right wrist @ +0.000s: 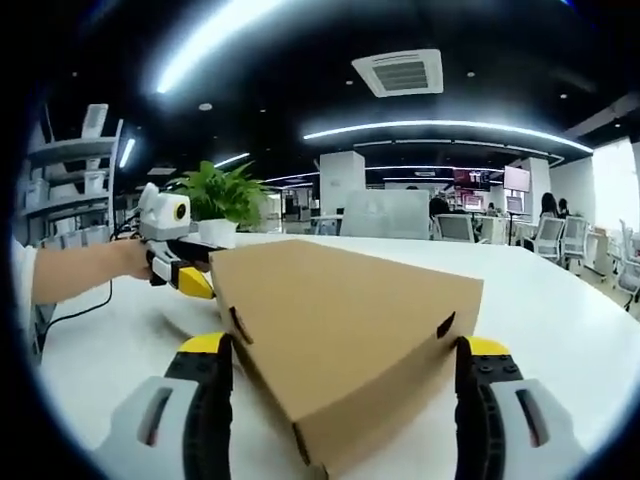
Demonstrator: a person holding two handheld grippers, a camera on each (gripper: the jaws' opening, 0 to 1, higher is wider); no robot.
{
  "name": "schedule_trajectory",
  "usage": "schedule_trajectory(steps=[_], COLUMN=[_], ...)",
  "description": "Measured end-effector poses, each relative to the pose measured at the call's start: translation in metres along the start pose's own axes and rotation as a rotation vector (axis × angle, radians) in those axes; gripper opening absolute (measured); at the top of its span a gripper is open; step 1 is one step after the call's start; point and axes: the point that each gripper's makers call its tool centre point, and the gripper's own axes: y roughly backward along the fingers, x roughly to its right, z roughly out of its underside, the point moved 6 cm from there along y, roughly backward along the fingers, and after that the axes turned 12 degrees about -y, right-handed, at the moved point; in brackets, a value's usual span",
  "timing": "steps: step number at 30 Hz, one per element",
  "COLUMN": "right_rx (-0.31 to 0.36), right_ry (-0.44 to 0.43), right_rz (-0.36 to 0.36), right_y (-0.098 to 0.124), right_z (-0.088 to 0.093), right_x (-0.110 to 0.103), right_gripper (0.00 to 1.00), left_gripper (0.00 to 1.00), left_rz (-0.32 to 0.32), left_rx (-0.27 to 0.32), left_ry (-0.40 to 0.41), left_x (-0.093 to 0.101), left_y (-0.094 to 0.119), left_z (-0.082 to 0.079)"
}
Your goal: Operate the shoe box by opening the lid, removing the specified soft item, and placing it in the target area until the item is outside and the box remains undamaged.
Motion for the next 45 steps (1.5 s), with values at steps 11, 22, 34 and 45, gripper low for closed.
schedule_trajectory(steps=[11, 22, 34, 45], right_rx=[-0.017, -0.016, -0.05, -0.024], right_ry=[0.01, 0.008, -0.019, -0.026], right_rz=[-0.026, -0.057, -0.079, -0.016], right_y=[0.007, 0.009, 0.012, 0.001], right_z=[0.002, 0.003, -0.002, -0.001], right_x=[-0.007, -0.004, 0.0, -0.009], right_gripper=[0.93, 0.9, 0.9, 0.97], left_gripper=[0.85, 0.84, 0.86, 0.85], left_rz=[-0.031, -0.071, -0.068, -0.094], left_rx=[0.02, 0.032, 0.0, 0.04], left_ry=[0.005, 0.01, 0.018, 0.013], left_x=[0.012, 0.028, 0.032, 0.047], left_y=[0.009, 0.02, 0.02, 0.021], left_z=[0.003, 0.004, -0.001, 0.0])
